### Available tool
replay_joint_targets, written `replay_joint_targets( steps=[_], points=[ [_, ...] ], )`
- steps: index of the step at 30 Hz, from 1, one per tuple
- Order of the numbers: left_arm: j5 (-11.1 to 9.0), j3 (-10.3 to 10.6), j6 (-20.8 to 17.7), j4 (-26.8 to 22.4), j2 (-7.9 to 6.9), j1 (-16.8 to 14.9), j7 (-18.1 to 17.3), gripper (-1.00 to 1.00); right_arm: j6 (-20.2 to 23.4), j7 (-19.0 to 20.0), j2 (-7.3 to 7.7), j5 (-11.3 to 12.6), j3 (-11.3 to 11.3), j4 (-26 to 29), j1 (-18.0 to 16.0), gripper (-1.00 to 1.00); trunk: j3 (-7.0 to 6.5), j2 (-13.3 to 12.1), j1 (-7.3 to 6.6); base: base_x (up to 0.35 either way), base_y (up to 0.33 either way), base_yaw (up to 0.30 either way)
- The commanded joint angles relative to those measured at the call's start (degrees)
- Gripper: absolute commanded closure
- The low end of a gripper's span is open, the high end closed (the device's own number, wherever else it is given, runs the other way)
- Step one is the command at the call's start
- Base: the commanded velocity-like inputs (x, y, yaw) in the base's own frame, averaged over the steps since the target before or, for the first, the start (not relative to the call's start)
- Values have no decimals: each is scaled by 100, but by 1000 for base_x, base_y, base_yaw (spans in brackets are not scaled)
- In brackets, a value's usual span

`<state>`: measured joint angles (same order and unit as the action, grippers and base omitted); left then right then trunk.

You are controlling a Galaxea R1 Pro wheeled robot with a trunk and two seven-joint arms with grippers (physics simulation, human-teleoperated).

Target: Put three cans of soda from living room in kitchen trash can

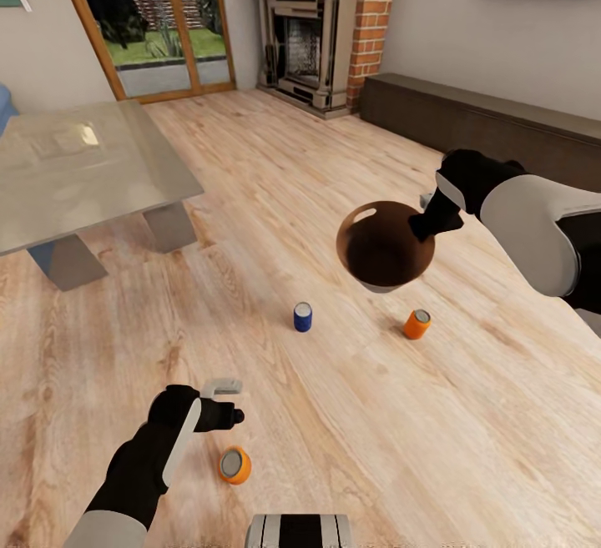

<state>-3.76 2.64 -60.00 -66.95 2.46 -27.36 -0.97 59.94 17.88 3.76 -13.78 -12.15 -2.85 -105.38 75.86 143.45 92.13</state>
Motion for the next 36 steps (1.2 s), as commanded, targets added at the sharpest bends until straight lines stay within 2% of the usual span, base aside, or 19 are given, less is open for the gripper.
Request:
replay_joint_targets(
  steps=[1, 8, 16, 17, 20, 24, 29, 36],
  points=[
    [-1, 0, 0, 0, 0, 1, 0, -100, 6, 22, -3, 68, 46, 4, -7, 100, 27, 3, 0, 0, 0, 0],
    [-1, 0, 0, -2, 0, 1, 0, -100, 6, 23, -5, 68, 23, 4, -1, 100, 219, 12, 18, 0, 0, 0],
    [-1, 0, 0, -2, 2, -1, 0, -100, 6, 23, -4, 68, 9, 5, -15, 100, 261, 12, 18, 0, 0, 0],
    [-1, 0, 0, -2, 2, 1, 0, -100, 6, 23, -9, 68, -47, 4, -31, 100, 266, 12, 18, 0, 0, 0],
    [-2, 0, 0, -2, 4, -1, 0, -100, 6, 23, -30, 68, -167, 4, -44, 100, 282, 12, 18, 0, 0, 0],
    [-2, 2, 0, -2, 7, 0, 0, -100, 6, 23, -84, 68, -276, 4, -52, 100, 391, 17, 29, 0, 0, 0],
    [-2, 2, 0, -2, 9, -1, 0, -100, 6, 23, -156, 68, -311, 4, -59, 100, 528, 24, 42, 0, 0, 0],
    [-2, 1, 0, -2, 9, -3, 3, -100, 6, 23, -222, 68, -307, 4, -61, 100, 565, 24, 42, 0, 0, 0]
  ],
)
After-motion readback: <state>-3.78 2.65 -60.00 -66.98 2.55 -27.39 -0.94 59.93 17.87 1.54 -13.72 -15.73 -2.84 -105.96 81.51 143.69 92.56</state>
